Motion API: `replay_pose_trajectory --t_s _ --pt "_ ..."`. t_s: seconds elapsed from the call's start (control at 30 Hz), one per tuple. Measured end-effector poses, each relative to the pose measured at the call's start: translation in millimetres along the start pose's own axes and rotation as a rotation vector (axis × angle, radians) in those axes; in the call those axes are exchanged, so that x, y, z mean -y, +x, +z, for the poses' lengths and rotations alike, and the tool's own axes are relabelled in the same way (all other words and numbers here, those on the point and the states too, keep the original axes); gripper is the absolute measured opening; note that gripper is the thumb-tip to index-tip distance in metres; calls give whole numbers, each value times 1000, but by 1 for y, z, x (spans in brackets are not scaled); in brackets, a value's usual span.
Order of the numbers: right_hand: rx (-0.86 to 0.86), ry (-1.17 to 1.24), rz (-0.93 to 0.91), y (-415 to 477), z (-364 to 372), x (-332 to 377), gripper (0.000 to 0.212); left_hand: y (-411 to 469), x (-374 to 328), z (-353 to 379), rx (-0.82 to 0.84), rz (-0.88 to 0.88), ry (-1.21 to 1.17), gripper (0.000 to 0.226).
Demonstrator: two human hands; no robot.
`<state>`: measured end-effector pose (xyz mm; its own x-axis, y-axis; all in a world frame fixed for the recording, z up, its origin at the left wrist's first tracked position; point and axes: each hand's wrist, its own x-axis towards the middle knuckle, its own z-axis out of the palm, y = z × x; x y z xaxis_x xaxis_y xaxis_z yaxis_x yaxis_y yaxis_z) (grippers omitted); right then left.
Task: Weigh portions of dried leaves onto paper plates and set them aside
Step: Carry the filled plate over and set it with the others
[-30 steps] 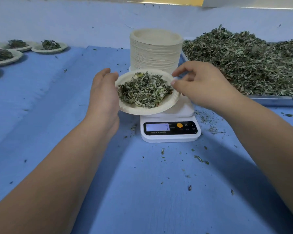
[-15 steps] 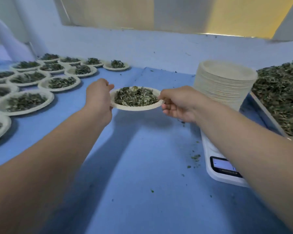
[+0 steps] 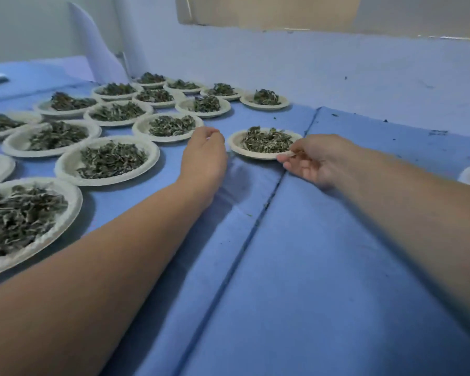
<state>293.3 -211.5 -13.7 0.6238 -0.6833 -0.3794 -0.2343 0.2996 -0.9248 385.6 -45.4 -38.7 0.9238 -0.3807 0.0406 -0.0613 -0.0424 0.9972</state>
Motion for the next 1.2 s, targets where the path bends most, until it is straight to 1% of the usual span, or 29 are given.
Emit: replay_pose_trajectory --t_s 0.1,0.17,0.23,0.3,0.33,0.43,0.47,0.6,0.63,0.7,0.83,0.9,0.97,1.03,1.1,1.17,1.2 --pt "25 3 23 25 17 13 12 -2 -1 1 38 15 18 28" --pt "39 31 37 39 29 22 14 -3 1 1 47 48 82 22" --pt "32 96 33 50 38 28 10 -2 2 1 45 37 69 15" --pt "31 173 30 61 49 30 5 1 3 0 49 33 58 17" --pt "31 212 32 66 52 31 5 1 3 0 57 42 66 19" --pt "39 256 48 73 59 31 3 0 2 0 61 71 90 24" --pt "45 266 49 73 60 32 7 -1 3 1 68 79 93 26" --pt "40 405 21 74 56 38 54 -3 2 1 98 107 123 34" --pt "34 445 9 73 55 39 60 -3 1 1 107 112 132 35" --pt "28 510 -17 69 55 39 66 -4 1 2 119 123 144 35" --pt "52 608 -59 61 58 36 61 -6 1 3 117 138 159 36" --pt "21 660 -81 57 61 32 59 -6 0 3 115 141 169 36" --pt "-19 688 -126 54 62 30 44 -4 1 2 110 141 156 37" --pt "-45 686 -133 54 61 28 29 -3 3 2 114 143 150 37" --pt "-26 677 -129 57 59 26 22 -2 4 3 122 149 147 36" --pt "-1 662 -117 58 57 26 21 -2 5 4 122 153 151 37" --pt "10 620 -103 58 56 26 24 -1 5 3 122 158 158 37"
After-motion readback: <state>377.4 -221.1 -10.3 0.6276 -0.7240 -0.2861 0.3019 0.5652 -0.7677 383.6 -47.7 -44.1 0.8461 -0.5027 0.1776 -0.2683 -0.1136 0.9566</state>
